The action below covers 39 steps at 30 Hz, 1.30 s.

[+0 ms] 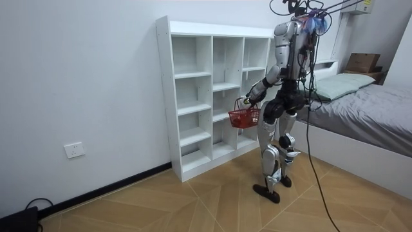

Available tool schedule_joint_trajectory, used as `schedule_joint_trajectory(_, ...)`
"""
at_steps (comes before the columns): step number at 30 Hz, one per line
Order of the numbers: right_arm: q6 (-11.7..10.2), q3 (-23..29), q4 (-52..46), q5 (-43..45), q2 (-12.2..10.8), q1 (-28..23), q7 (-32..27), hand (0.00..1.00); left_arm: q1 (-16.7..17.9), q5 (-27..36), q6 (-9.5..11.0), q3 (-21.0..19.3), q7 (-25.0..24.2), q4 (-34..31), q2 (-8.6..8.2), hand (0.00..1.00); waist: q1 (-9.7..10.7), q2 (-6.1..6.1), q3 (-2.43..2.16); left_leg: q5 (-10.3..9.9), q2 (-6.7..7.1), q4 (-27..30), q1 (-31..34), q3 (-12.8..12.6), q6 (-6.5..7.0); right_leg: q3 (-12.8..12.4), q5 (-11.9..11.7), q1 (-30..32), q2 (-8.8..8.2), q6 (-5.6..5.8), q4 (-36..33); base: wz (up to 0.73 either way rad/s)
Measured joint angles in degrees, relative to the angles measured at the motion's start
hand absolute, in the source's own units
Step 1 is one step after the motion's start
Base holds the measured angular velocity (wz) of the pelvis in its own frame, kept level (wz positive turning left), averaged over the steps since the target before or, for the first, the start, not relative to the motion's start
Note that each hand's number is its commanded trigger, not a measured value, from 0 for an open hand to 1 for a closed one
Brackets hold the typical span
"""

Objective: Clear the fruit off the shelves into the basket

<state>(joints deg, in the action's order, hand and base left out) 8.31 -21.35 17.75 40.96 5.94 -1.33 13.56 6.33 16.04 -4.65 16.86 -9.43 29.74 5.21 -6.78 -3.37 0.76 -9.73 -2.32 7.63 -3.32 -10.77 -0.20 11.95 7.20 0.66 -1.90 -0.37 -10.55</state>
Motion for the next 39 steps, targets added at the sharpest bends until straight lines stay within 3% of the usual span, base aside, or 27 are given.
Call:
schedule_joint_trajectory(3, 0.0, 0.0, 0.1, -0.01, -0.02, 0.36, -0.79, 1.0, 0.0, 0.0, 0.0, 0.16, 0.0, -0.07, 0.0, 1.0, 0.0, -0.12, 0.07, -0.01, -0.01, -0.01, 0.06, 0.05, -0.01, 0.17, 0.11, 0.01, -0.02, 0.0, 0.01, 0.0)
schedule_joint_trajectory(5, -0.01, 0.0, 0.17, -0.02, -0.01, 0.59, -1.09, 0.75, 0.0, -0.01, 0.0, 0.16, 0.0, -0.1, 0.0, 1.0, -0.01, -0.19, 0.11, -0.01, -0.02, -0.01, 0.1, 0.07, -0.01, 0.28, 0.15, 0.0, -0.03, 0.0, 0.02, 0.0)
schedule_joint_trajectory(6, -0.01, 0.0, 0.72, -0.02, -0.06, 1.02, -1.21, 0.55, 0.0, -0.03, 0.0, 0.17, 0.0, -0.13, 0.0, 1.0, 0.0, -0.23, 0.14, -0.01, -0.02, 0.0, 0.1, 0.07, -0.01, 0.3, 0.16, 0.0, -0.04, 0.0, 0.02, 0.0)
schedule_joint_trajectory(9, 0.03, 0.0, 2.4, -0.02, -0.17, 2.07, -1.71, 0.64, 0.0, -0.03, 0.0, 0.15, 0.0, -0.52, 0.0, 1.0, -0.01, -0.45, 0.26, -0.01, -0.02, 0.01, 0.23, 0.08, -0.01, 0.47, 0.19, 0.0, -0.08, 0.02, 0.07, 0.0)
schedule_joint_trajectory(12, 0.03, -0.01, 2.4, -0.02, -0.24, 2.35, -1.79, 0.55, 0.0, -0.03, 0.0, 0.18, 0.0, -0.54, 0.0, 1.0, -0.03, -0.56, 0.32, -0.01, -0.02, 0.01, 0.25, 0.08, -0.01, 0.51, 0.2, -0.01, -0.08, 0.02, 0.12, 0.0)
schedule_joint_trajectory(13, 0.03, -0.01, 2.4, -0.01, -0.24, 2.43, -1.83, 0.7, 0.0, -0.02, 0.0, 0.17, 0.0, -0.55, 0.0, 1.0, -0.14, -0.57, 0.32, -0.01, -0.02, 0.01, 0.31, 0.16, -0.01, 0.58, 0.2, -0.01, -0.09, 0.03, 0.12, 0.0)
schedule_joint_trajectory(16, 0.03, -0.01, 2.47, -0.02, -0.23, 2.47, -2.18, 0.85, 0.0, -0.02, 0.0, 0.28, -0.01, -0.56, -0.02, 1.0, -0.18, -0.57, 0.31, -0.01, -0.02, 0.06, 0.45, 0.39, -0.02, 0.75, 0.21, -0.02, -0.09, 0.02, 0.19, 0.04)
schedule_joint_trajectory(17, 0.03, -0.01, 2.56, -0.02, -0.23, 2.47, -2.2, 1.0, 0.0, -0.02, 0.0, 0.28, -0.01, -0.61, -0.03, 1.0, -0.25, -0.57, 0.31, -0.01, -0.02, 0.11, 0.58, 0.55, -0.02, 0.83, 0.21, -0.02, -0.09, 0.01, 0.21, 0.04)
schedule_joint_trajectory(24, 0.06, 0.0, 4.05, 0.14, -0.18, 2.64, -2.47, 0.98, 0.0, -0.02, 0.0, 0.26, -0.04, -0.63, -0.04, 1.0, -0.86, -0.64, 0.26, 0.0, -0.01, 0.14, 0.62, 0.7, -0.02, 0.82, 0.21, -0.13, -0.1, 0.01, 0.4, 0.01)
schedule_joint_trajectory(27, 0.07, -0.01, 4.06, 0.14, -0.2, 2.64, -2.57, 0.91, 0.0, -0.02, 0.0, 0.26, -0.05, -0.63, -0.04, 1.0, -1.05, -0.65, 0.26, 0.0, -0.01, 0.17, 0.59, 0.86, -0.02, 0.88, 0.21, -0.33, -0.09, 0.01, 0.62, 0.02)
schedule_joint_trajectory(32, 0.07, -0.01, 4.06, 0.12, -0.2, 2.65, -2.87, 0.34, 0.0, -0.02, 0.0, 0.26, -0.05, -0.63, -0.04, 1.0, -1.14, -0.67, 0.24, 0.0, 0.04, 0.23, 0.19, 1.48, -0.02, 1.19, 0.23, -0.78, -0.1, 0.03, 0.88, 0.04)
schedule_joint_trajectory(33, 0.06, 0.0, 4.06, 0.11, -0.21, 2.65, -2.88, 0.14, 0.0, -0.02, 0.0, 0.25, -0.05, -0.63, -0.04, 1.0, -1.22, -0.67, 0.24, 0.0, 0.04, 0.23, 0.13, 1.5, -0.02, 1.18, 0.23, -0.84, -0.1, 0.03, 0.88, 0.0)
schedule_joint_trajectory(34, 0.06, 0.0, 4.06, 0.13, -0.2, 2.65, -2.9, 0.03, 0.0, -0.01, 0.0, 0.25, -0.05, -0.63, -0.04, 1.0, -1.33, -0.68, 0.24, 0.0, 0.04, 0.23, 0.13, 1.53, -0.02, 1.2, 0.23, -0.9, -0.1, 0.03, 0.88, 0.0)
schedule_joint_trajectory(39, 0.06, -0.01, 4.06, 0.07, -0.23, 2.65, -2.91, 0.0, 0.0, -0.02, 0.0, 0.26, -0.05, -0.63, -0.04, 1.0, -1.33, -0.69, 0.24, 0.0, 0.04, 0.29, 0.1, 1.55, -0.02, 1.21, 0.23, -0.95, -0.13, 0.03, 0.85, 0.0)
